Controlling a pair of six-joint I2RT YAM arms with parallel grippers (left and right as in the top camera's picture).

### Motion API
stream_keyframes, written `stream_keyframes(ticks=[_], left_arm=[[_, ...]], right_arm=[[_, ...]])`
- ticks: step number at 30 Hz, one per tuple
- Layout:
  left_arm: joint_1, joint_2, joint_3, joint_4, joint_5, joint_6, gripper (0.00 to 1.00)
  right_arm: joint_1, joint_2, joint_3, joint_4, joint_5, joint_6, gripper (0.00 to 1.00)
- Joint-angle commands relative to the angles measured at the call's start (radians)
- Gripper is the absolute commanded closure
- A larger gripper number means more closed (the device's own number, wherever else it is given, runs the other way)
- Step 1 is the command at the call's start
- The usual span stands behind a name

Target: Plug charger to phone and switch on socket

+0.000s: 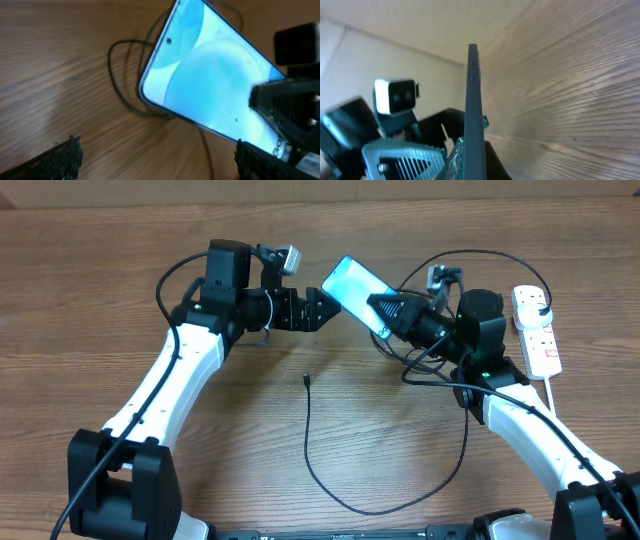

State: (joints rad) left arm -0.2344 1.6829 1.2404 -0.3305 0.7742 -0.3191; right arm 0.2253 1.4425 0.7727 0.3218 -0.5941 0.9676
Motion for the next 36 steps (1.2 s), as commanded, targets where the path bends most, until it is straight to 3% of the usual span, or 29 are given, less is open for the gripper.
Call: stream_keyframes(ticks=[1,14,22,27,32,36], left_arm=[[-0.008,-0.025,-0.035,0.110,0.087,-0.156,0.00],[-0.035,-0.020,-0.055,0.459,0.011,-0.468,0.00],[-0.034,-0.019,-0.070,0.466,-0.080,-0.547,0.00],[-0.034,-0.019,-0.117,0.554,-0.102,-0.669,0.00],[-0.034,-0.019,-0.159,0.649,-0.118,-0.822,0.16],[-0.035,-0.019,-0.164,0.652,-0.127,-0.876,0.22]], right_arm=[[0.008,-0.022,0.027,0.023,0.061,0.134,0.96],[0.128,0.130,0.027,0.369,0.143,0.373,0.96],[0.181,0.166,0.027,0.373,0.244,0.450,0.96],[0.209,0.174,0.027,0.372,0.299,0.488,0.96],[0.236,0.177,0.027,0.373,0.375,0.503,0.96],[0.252,0.178,0.027,0.372,0.398,0.502,0.96]])
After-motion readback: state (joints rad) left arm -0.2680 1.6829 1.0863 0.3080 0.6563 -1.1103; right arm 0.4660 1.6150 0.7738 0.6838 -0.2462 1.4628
